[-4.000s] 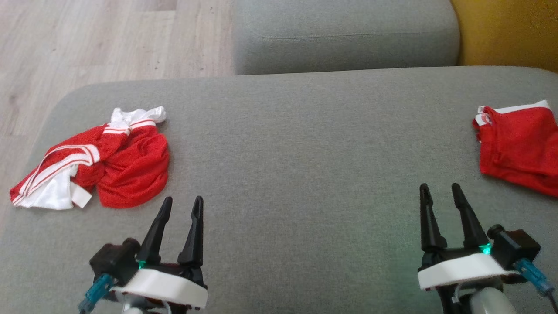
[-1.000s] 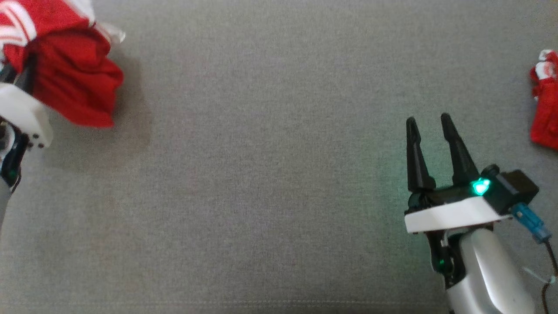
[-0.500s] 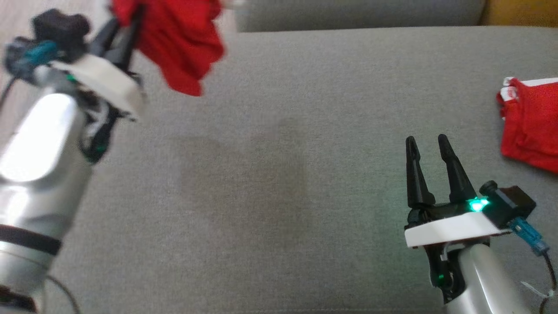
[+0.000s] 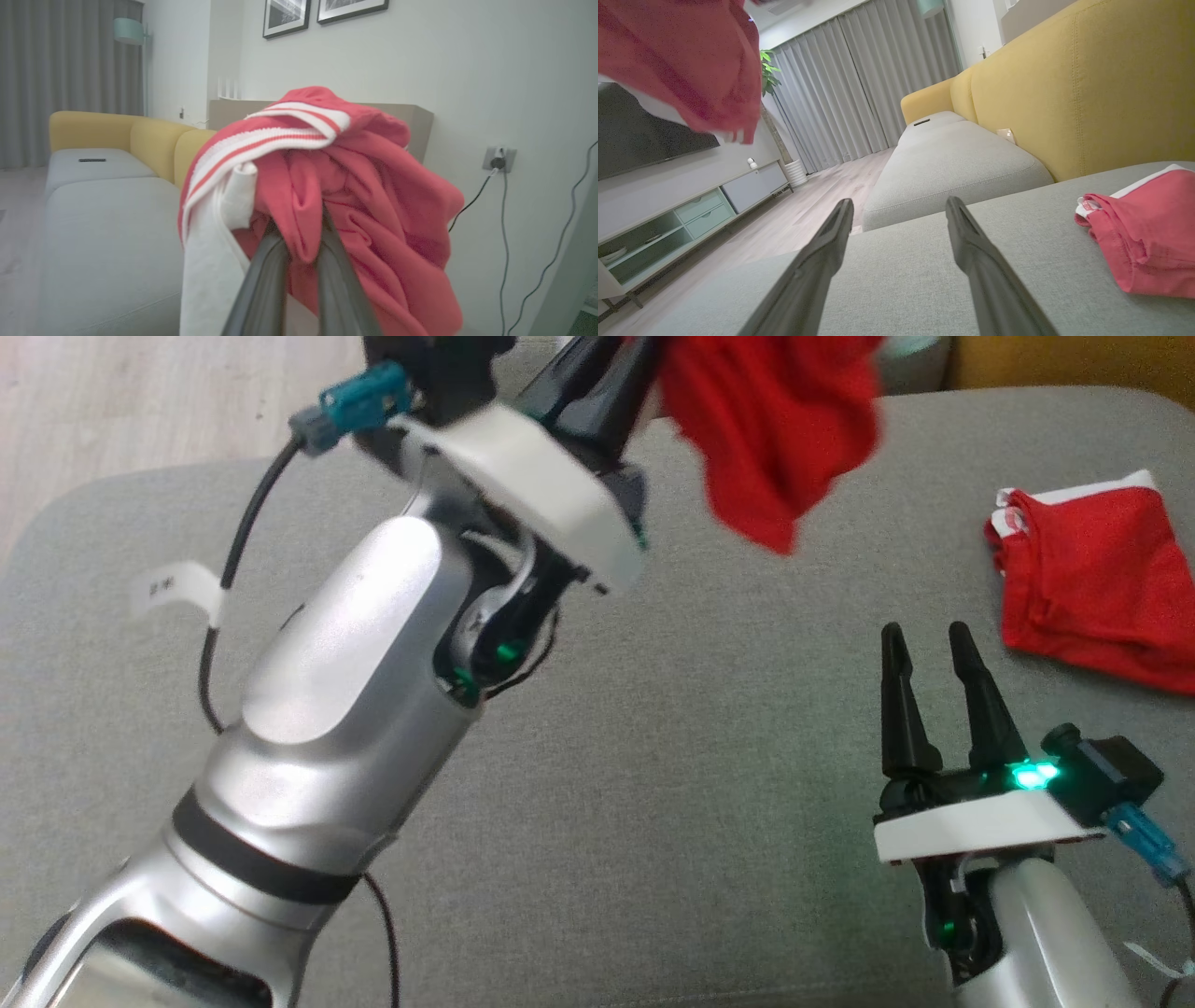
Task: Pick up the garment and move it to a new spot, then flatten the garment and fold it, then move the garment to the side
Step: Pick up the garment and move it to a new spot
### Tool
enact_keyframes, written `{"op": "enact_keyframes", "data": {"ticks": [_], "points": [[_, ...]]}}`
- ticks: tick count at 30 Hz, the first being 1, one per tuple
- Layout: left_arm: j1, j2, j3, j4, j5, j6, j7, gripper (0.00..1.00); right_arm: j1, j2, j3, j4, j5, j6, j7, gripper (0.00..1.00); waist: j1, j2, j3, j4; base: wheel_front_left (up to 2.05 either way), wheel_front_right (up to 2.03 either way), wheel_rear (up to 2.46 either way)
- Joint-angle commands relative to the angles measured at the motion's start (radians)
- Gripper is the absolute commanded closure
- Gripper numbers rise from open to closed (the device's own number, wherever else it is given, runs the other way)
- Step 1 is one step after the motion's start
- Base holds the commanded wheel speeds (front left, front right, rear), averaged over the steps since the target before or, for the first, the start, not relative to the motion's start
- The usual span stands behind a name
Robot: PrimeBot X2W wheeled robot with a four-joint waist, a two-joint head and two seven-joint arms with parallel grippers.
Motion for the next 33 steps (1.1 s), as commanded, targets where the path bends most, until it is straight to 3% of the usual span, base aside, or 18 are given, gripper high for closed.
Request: {"op": "enact_keyframes", "data": {"ticks": [1,4,8,15,21,23,33], "points": [[-0.068,0.017,0.045,-0.048,-0.010,0.011,0.008,1.00,-0.032,-0.001,0.022,-0.040,0.006,0.004,-0.011,0.00,0.0000,0.0000,0.007,-0.007,0.00,0.00,0.00],[-0.064,0.023,0.046,-0.080,-0.008,0.034,0.023,1.00,-0.035,-0.001,0.023,-0.045,0.010,0.004,-0.011,0.00,0.0000,0.0000,0.022,-0.020,0.00,0.00,0.00],[-0.013,0.085,0.053,-0.027,-0.010,0.036,0.036,1.00,-0.047,-0.001,0.033,-0.053,0.016,0.004,-0.011,0.00,0.0000,0.0000,0.050,-0.041,0.00,0.00,0.00],[0.051,0.213,0.060,0.200,-0.020,-0.028,0.037,1.00,-0.068,-0.001,0.042,-0.061,0.025,0.004,-0.011,0.00,0.0000,0.0000,0.106,-0.071,0.00,0.00,0.00],[0.052,0.238,0.048,0.384,-0.026,-0.090,0.023,1.00,-0.077,-0.001,0.044,-0.060,0.028,0.004,-0.011,0.00,0.0000,0.0000,0.127,-0.077,0.00,0.00,0.00],[0.042,0.239,0.047,0.431,-0.020,-0.094,0.006,0.00,-0.079,-0.001,0.046,-0.059,0.029,0.004,-0.011,0.00,0.0000,0.0000,0.128,-0.075,0.00,0.00,0.00],[-0.007,0.233,0.061,0.535,-0.012,-0.117,-0.106,0.00,-0.070,-0.001,0.038,-0.041,0.024,0.004,-0.011,0.00,0.0000,0.0000,0.090,-0.042,0.00,0.00,0.00]]}}
